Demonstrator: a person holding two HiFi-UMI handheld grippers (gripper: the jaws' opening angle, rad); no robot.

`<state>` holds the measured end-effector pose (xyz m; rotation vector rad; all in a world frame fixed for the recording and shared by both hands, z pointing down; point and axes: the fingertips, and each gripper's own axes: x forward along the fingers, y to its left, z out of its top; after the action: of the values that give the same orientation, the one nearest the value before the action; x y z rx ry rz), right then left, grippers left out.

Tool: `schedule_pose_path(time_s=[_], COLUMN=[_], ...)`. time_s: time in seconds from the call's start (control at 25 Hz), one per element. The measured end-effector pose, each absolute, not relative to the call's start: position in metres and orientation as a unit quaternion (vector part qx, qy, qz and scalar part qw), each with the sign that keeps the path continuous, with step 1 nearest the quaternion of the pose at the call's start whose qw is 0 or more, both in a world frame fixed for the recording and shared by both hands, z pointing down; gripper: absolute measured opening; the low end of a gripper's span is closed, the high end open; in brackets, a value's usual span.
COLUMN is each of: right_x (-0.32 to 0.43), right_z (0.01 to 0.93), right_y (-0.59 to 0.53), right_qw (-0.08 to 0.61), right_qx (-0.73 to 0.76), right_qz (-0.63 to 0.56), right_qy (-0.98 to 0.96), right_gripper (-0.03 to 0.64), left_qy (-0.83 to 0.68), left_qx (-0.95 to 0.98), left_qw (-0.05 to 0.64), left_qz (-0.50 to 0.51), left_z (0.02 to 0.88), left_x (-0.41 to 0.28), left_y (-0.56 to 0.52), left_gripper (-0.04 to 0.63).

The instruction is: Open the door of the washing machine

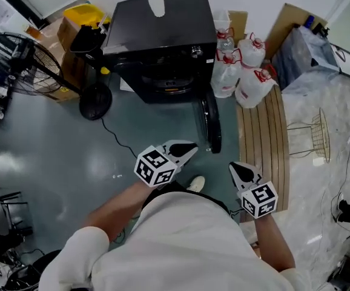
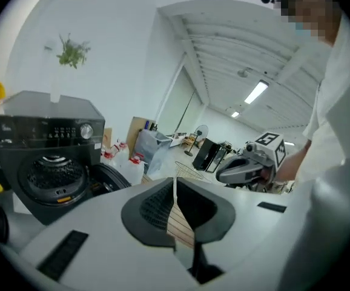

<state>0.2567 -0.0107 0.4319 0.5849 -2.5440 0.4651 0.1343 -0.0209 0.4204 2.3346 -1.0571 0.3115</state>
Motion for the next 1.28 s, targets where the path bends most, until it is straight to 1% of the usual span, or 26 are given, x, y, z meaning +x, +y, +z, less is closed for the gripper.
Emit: schedule_pose_path(time_s=[0.12, 0.4, 0.76, 1.28], right_x=[0.242, 0.213, 0.202, 0.193], right_z=[0.413, 0.388, 0.381, 0.377], right_y=[-0.01, 0.005, 0.026, 0.041], right_qw=[0.233, 0.222, 0.225, 0.231], right_qx=[0.195, 0.165, 0.152, 0.141], right_qz=[0.15, 0.128, 0.126, 0.101], right_qy=[-0.941, -0.952, -0.954, -0.957], right_gripper=[0.011, 0.01, 0.009, 0.008], left_qy=[-0.407, -0.414, -0.42, -0.431], left_qx=[0.872, 0.872, 0.868, 0.865], left_qw=[0.248, 0.236, 0.249, 0.242], left_qz=[0.113, 0.11, 0.092, 0.087], left_z=[0.393, 0.366, 0.362, 0.362], left_x=[0.12, 0.11, 0.098, 0.088], left_y=[0.002, 0.049, 0.071, 0.077], left_gripper=[0.025, 0.023, 0.023, 0.023])
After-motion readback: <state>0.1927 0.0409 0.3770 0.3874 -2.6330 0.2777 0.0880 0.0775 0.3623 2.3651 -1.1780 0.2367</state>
